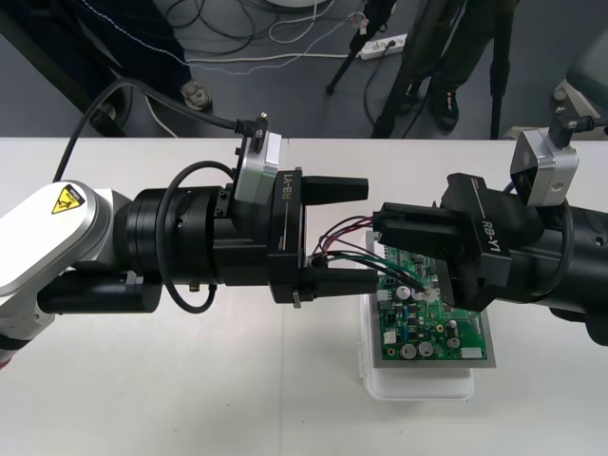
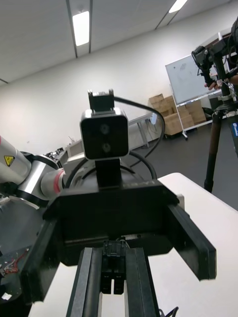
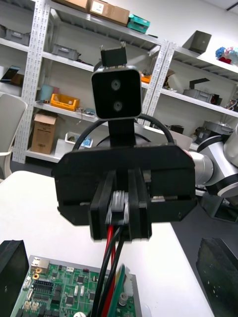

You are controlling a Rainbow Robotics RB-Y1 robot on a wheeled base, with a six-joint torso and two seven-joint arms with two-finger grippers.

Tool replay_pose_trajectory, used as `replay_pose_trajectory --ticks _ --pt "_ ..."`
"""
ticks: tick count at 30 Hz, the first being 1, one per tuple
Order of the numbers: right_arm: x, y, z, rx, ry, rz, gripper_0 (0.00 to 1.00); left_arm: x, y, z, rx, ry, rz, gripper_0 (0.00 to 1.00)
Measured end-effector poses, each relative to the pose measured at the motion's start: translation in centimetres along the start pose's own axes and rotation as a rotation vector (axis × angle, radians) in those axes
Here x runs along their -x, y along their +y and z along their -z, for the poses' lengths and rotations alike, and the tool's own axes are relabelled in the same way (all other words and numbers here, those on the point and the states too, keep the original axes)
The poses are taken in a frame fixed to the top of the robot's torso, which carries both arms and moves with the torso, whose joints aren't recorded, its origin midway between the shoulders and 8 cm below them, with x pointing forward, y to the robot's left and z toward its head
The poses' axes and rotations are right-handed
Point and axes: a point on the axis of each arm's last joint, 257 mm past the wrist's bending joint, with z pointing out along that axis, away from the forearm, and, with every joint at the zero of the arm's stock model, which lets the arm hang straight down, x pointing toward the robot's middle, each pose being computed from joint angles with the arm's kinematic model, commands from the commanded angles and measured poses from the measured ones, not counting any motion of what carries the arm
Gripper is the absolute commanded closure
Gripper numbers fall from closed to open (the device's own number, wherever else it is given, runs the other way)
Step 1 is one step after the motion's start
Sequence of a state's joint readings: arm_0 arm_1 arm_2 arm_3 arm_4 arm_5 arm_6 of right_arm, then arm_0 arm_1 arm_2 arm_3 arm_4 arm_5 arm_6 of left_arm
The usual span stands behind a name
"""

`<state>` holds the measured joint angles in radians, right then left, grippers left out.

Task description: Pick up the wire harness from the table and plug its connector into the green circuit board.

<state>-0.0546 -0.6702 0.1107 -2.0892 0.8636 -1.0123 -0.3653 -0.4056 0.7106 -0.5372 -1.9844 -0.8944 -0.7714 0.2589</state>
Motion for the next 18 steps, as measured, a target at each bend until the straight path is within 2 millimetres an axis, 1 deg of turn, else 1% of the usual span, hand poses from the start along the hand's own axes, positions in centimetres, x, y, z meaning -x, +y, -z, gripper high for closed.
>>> replay_pose_trajectory --ticks 7,18 --pt "0.40 0.29 0.03 0.010 -0.017 -0.004 1.00 -0.67 -0.22 0.37 0.011 -0.011 0.041 0.00" --pt "0.62 0.41 0.05 0.014 -0.027 -0.012 1.00 -0.33 -0.79 -0.28 0.010 -0.065 0.086 0.00"
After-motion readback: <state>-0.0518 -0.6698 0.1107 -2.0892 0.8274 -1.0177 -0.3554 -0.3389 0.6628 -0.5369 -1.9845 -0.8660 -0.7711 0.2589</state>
